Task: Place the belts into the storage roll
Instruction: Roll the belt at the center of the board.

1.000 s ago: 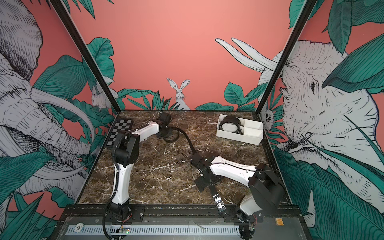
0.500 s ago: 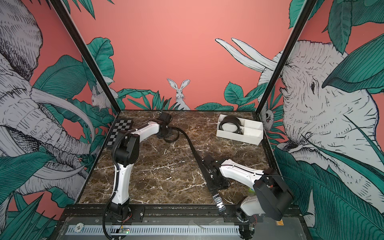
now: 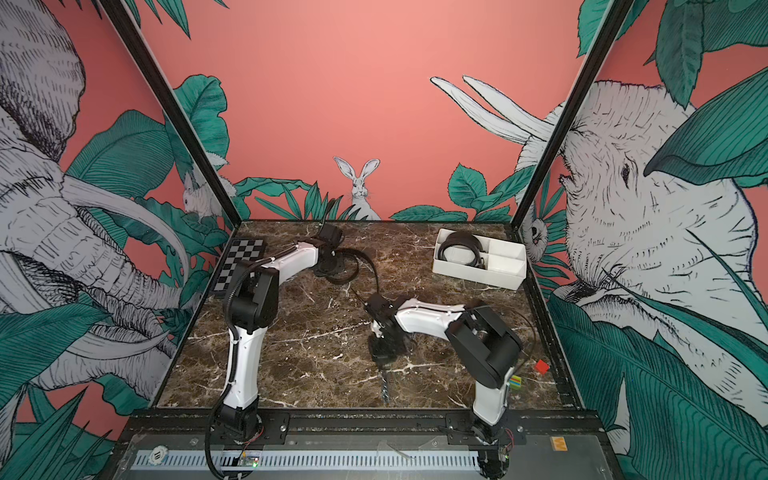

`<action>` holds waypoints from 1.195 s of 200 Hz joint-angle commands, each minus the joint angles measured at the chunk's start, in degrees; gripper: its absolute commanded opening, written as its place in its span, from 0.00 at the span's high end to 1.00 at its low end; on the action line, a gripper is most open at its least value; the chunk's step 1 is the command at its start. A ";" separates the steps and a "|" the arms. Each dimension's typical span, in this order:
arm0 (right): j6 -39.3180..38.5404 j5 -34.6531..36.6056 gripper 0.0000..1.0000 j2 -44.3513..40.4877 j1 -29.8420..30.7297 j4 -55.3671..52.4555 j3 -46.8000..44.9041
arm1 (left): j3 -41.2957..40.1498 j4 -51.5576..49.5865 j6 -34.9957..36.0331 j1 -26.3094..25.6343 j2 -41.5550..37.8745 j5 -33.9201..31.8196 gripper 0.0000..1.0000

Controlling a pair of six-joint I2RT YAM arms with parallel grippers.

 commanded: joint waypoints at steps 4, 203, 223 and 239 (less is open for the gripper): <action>-0.24 -8.70 0.82 8.77 2.97 4.88 13.81 | -2.72 -1.17 -0.29 -0.09 5.53 3.34 1.00; -14.58 10.95 0.18 26.73 -19.74 -2.43 49.75 | 2.50 -11.97 1.91 -1.91 8.00 3.77 1.00; -14.92 12.08 0.18 29.43 -19.67 -3.11 53.48 | 1.17 -12.78 2.01 -1.91 7.36 3.13 1.00; -15.04 12.76 0.17 31.98 -19.74 -3.98 56.62 | -0.59 -12.60 1.35 -1.86 6.40 2.57 1.00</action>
